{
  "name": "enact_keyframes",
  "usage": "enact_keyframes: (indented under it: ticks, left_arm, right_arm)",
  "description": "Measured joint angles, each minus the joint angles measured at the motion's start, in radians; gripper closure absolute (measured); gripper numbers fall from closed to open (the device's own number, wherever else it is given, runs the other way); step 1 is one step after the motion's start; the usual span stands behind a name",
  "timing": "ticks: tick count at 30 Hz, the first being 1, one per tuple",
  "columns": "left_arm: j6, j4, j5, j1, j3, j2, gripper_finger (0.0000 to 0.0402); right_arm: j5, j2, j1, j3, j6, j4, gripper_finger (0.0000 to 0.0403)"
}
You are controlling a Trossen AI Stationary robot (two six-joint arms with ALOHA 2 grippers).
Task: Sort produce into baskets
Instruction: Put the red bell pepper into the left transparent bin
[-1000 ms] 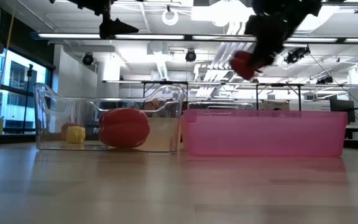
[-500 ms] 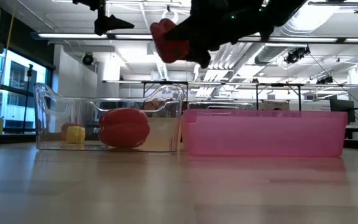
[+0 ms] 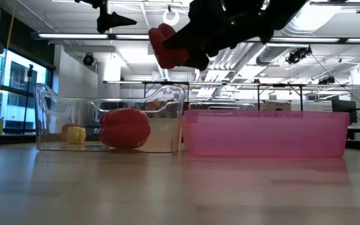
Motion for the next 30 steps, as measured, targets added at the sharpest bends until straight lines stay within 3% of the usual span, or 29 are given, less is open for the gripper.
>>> enact_keyframes:
  ticks: [7,11,14,16,19,21,26,30]
  left_arm:
    - [0.0,-0.001,-0.001,0.0,0.0,-0.002,0.0011]
    - [-0.06,-0.034,-0.05,0.0,0.015,0.003,0.0011]
    - [-0.057,-0.293,-0.135,0.011,0.134,0.054,0.0011]
    - [-0.031,-0.532,-0.262,0.035,0.236,0.116,0.0011]
    - [-0.028,-0.797,-0.43,0.11,0.323,0.226,0.0011]
    - [-0.016,-0.873,-0.446,0.188,0.317,0.286,0.0011]
    - [0.025,-0.893,-0.431,0.365,0.288,0.458,0.0011]
    - [0.044,-0.859,-0.508,0.454,0.31,0.592,0.0011]
  right_arm:
    - [0.046,0.0,0.003,0.016,-0.045,0.007,0.0026]
    - [0.079,-0.02,-0.025,0.049,-0.136,-0.015,0.0007]
    - [0.097,-0.063,-0.062,0.087,-0.188,-0.05,0.0005]
    - [0.101,-0.09,-0.097,0.104,-0.19,-0.096,0.0004]
    - [0.106,-0.131,-0.151,0.106,-0.184,-0.162,0.0004]
    - [0.105,-0.159,-0.186,0.107,-0.173,-0.215,0.0004]
    - [0.1,-0.191,-0.248,0.108,-0.082,-0.308,0.0004]
    - [0.086,-0.192,-0.266,0.108,-0.012,-0.31,0.0004]
